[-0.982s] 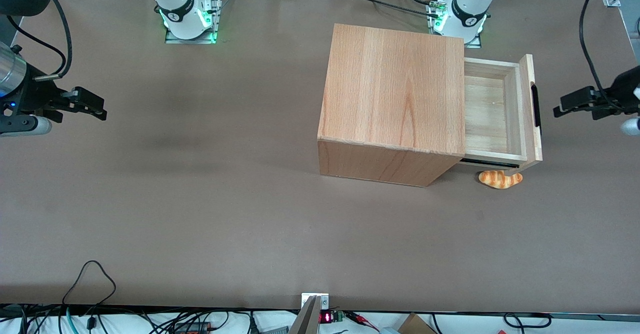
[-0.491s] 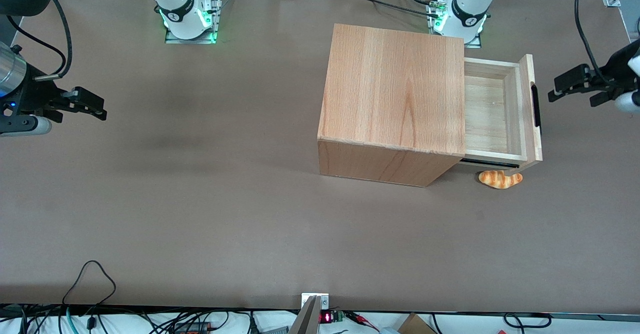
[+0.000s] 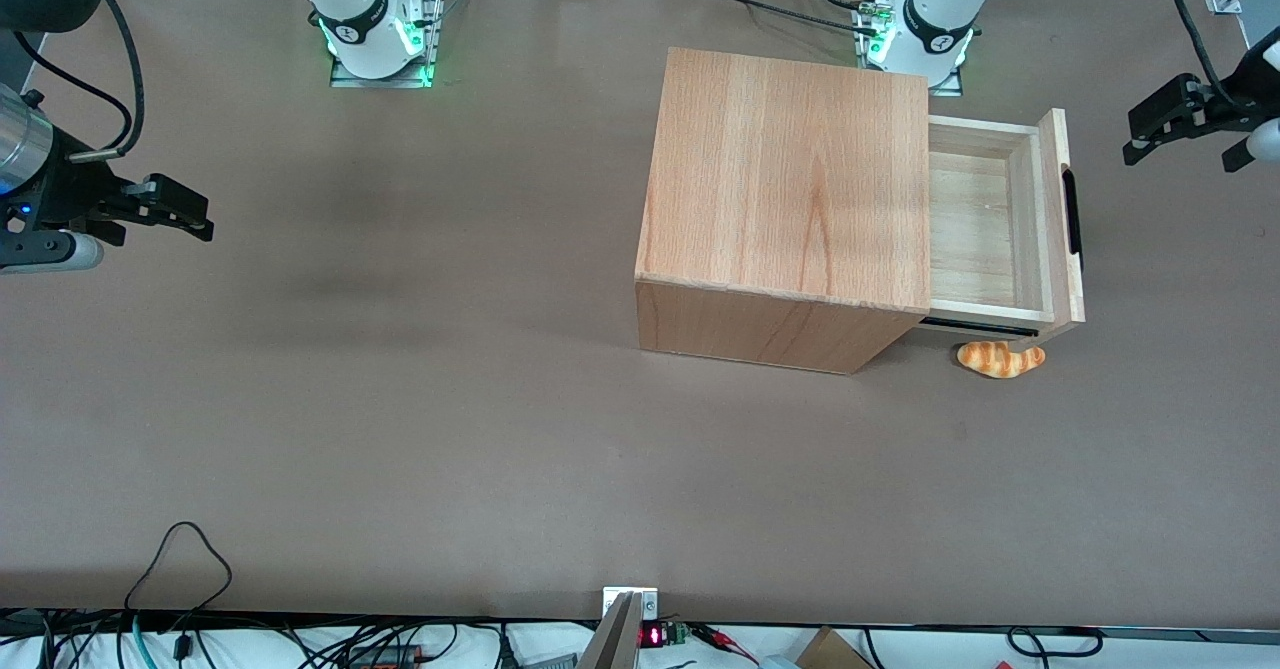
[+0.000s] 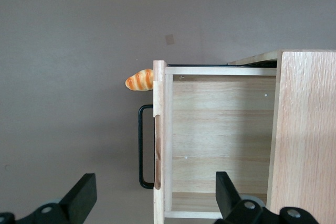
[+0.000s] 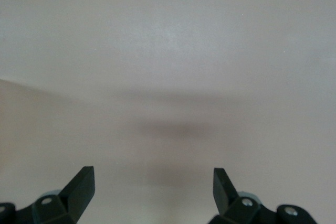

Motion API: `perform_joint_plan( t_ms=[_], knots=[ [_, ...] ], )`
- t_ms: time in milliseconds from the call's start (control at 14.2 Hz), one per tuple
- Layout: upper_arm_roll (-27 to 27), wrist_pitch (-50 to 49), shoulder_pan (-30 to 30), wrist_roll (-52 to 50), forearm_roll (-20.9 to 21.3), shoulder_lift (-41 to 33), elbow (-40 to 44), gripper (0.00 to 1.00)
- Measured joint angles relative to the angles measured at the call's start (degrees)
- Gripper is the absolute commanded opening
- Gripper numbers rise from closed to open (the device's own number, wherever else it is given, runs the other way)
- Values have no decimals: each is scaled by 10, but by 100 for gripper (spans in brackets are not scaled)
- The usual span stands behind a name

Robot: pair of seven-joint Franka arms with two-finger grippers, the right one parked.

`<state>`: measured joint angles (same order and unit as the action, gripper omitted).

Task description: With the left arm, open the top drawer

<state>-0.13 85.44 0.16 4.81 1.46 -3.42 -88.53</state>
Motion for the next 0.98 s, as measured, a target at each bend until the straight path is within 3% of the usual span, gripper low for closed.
perform_joint_plan(
  t_ms=[982],
  knots=[
    [8, 1, 9, -22, -7, 7, 0, 100]
  ],
)
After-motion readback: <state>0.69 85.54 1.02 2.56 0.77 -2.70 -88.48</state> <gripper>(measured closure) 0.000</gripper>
